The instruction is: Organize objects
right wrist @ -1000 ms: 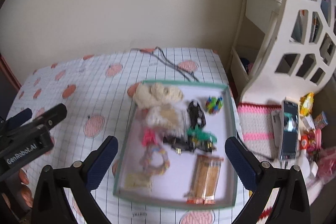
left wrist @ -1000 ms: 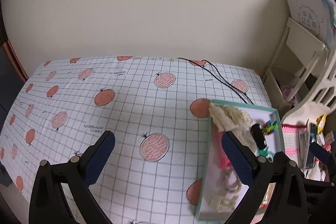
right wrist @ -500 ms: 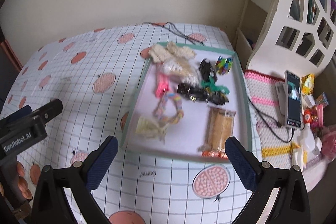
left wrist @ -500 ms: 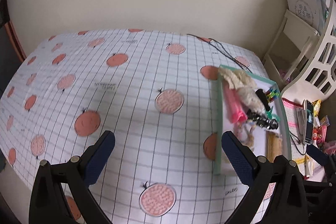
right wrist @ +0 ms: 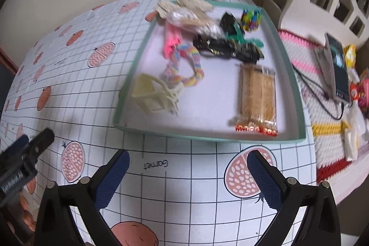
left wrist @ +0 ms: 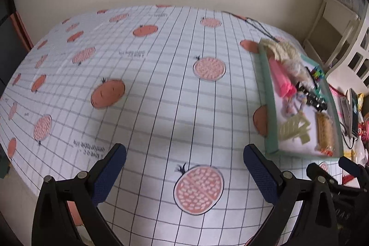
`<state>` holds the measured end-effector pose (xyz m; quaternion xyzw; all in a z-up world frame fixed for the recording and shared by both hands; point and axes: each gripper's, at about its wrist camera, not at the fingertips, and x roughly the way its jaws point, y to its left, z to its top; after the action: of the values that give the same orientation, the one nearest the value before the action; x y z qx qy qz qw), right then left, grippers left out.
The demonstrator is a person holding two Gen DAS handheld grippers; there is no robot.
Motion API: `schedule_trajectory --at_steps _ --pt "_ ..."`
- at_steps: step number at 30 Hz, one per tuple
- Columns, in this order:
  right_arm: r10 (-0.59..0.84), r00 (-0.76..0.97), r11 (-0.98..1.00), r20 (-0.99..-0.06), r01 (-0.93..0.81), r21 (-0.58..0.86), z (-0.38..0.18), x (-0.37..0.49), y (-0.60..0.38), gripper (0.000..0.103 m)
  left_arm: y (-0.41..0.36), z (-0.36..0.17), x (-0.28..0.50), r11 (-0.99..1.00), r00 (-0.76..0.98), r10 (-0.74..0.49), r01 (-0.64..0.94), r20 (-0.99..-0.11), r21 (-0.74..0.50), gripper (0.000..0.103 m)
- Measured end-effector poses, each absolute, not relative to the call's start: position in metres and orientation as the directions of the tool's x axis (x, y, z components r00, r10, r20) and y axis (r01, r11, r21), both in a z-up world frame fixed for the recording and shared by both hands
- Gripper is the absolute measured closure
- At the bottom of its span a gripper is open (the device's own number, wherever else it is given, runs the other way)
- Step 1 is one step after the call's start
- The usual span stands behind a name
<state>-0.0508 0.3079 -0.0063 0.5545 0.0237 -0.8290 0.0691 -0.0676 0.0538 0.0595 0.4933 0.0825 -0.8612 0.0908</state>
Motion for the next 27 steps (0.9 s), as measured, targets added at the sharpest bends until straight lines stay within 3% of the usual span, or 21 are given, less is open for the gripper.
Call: schedule_trajectory --at_steps 12,27 --pt "-0.037 -0.361 -0.987 -0.932 0.156 -0.022 -0.034 -0.054 0.306 0.0 0.047 0.002 -0.059 -0.961 -0.406 -0.067 0.271 -0.911 -0.051 0.002" --pt "-0.031 -0.349 -0.99 -0.937 0.138 -0.019 -0.048 -0.054 0.31 0.0 0.056 -0.011 -0.06 -0.972 -0.441 -0.072 0.234 -0.894 -0.037 0.002"
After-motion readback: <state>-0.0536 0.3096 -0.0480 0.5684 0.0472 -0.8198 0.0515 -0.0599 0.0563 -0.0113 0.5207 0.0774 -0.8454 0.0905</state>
